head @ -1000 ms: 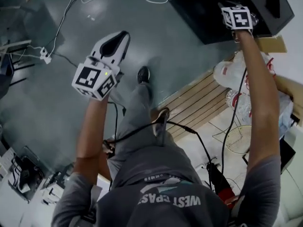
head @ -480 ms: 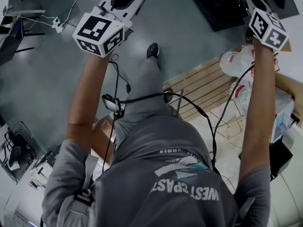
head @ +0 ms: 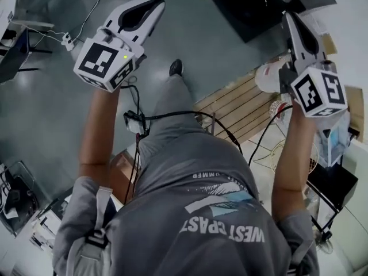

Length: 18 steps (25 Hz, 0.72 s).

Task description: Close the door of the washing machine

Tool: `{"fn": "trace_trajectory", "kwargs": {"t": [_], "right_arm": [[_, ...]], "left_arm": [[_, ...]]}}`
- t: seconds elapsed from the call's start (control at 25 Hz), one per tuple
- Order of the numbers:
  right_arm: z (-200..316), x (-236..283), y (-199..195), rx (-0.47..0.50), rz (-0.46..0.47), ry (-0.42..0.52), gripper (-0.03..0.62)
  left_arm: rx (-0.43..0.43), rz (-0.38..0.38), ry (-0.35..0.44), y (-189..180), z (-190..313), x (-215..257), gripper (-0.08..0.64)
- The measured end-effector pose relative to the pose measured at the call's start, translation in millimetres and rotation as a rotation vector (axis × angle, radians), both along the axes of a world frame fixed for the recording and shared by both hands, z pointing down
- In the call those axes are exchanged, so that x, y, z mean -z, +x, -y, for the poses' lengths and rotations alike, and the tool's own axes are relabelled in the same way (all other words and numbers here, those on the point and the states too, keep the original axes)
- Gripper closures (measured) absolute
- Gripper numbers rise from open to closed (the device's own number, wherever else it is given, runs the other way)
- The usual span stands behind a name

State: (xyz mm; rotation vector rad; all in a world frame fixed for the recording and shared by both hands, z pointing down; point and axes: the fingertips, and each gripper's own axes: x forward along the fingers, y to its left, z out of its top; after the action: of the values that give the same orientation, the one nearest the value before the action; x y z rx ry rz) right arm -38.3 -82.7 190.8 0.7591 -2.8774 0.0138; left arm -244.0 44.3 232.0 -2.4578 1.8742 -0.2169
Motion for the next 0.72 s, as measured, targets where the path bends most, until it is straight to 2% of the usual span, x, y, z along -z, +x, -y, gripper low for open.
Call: {"fn": "trace_trajectory", "kwargs": {"t": [0.12,0.28,0.48,0.72], "right_arm": [[-48,21,8,0.021,0.047,0.008,0.551],[-99,36,27,0.042,0.062,0.022,0.553],[-156,36,58,0.074,0.019,0.031,0.565],[-184,30,80,0.041,0.032,0.001,0.565]], "left_arm": [[-0.011,0.005,0.023,7,-23,17,0.526],[-0.033,0.036,0.049,27,-51,37,0.526],[-0.038,0.038,0.073,68,-90,53,0.526],[-0.071,0.01,0.076,93,-110,53,0.526]]}}
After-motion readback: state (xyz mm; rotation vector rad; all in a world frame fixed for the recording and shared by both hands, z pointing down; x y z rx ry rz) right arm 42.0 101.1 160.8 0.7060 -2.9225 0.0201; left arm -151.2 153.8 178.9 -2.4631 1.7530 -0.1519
